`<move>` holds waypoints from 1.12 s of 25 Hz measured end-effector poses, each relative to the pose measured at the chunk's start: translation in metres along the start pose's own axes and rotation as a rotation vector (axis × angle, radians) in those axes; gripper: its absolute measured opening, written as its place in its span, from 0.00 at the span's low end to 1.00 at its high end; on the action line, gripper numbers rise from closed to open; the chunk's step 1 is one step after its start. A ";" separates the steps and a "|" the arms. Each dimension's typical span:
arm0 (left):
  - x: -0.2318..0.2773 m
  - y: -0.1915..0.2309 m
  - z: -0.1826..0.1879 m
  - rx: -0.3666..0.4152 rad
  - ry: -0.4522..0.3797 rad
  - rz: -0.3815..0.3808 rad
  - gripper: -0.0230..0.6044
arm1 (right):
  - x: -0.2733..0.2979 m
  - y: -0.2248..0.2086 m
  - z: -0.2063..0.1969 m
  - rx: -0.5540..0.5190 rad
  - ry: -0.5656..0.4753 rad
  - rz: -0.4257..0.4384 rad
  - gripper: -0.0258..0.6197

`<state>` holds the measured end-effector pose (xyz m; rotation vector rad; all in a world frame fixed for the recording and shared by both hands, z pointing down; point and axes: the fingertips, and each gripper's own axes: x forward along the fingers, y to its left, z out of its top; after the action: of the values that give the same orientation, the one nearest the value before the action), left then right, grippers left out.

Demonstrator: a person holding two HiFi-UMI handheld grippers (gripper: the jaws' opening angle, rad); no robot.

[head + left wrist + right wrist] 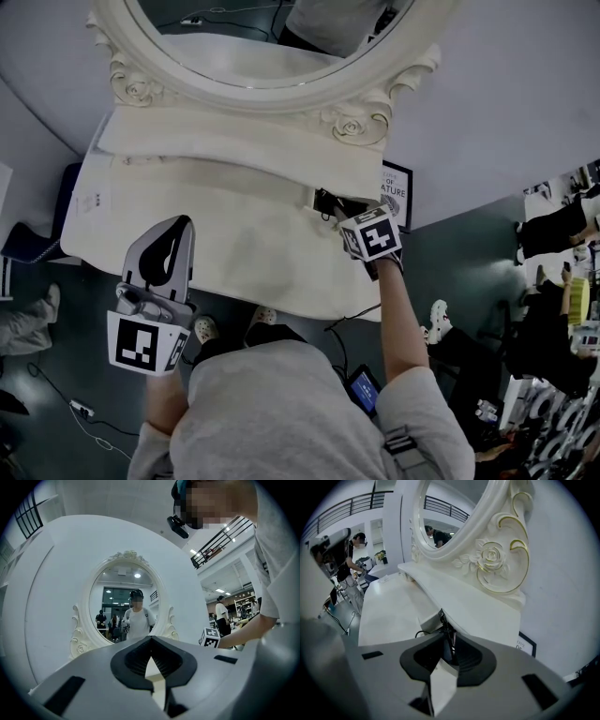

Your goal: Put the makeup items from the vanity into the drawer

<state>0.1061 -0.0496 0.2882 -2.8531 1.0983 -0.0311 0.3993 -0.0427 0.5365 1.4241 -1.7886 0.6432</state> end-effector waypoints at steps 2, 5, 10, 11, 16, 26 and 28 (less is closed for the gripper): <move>0.001 -0.001 0.001 0.002 -0.001 -0.004 0.06 | -0.008 -0.002 0.003 0.020 -0.042 -0.019 0.14; 0.003 -0.002 0.002 0.004 -0.005 -0.010 0.06 | -0.023 0.001 0.011 0.057 -0.131 -0.021 0.11; 0.003 -0.002 0.006 0.008 -0.018 -0.018 0.06 | -0.044 0.016 0.024 0.142 -0.265 0.021 0.08; 0.003 -0.001 0.006 0.008 -0.020 -0.019 0.06 | -0.047 0.019 0.026 0.160 -0.286 0.023 0.08; -0.003 0.005 0.010 0.008 -0.032 -0.027 0.06 | -0.063 0.039 0.037 0.177 -0.364 0.014 0.08; -0.019 0.016 0.017 0.002 -0.056 -0.070 0.06 | -0.106 0.088 0.066 0.193 -0.556 -0.018 0.08; -0.022 0.018 0.019 0.001 -0.062 -0.085 0.06 | -0.113 0.097 0.070 0.185 -0.575 -0.032 0.08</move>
<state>0.0783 -0.0468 0.2681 -2.8775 0.9655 0.0506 0.2999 -0.0052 0.4105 1.8982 -2.1745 0.4109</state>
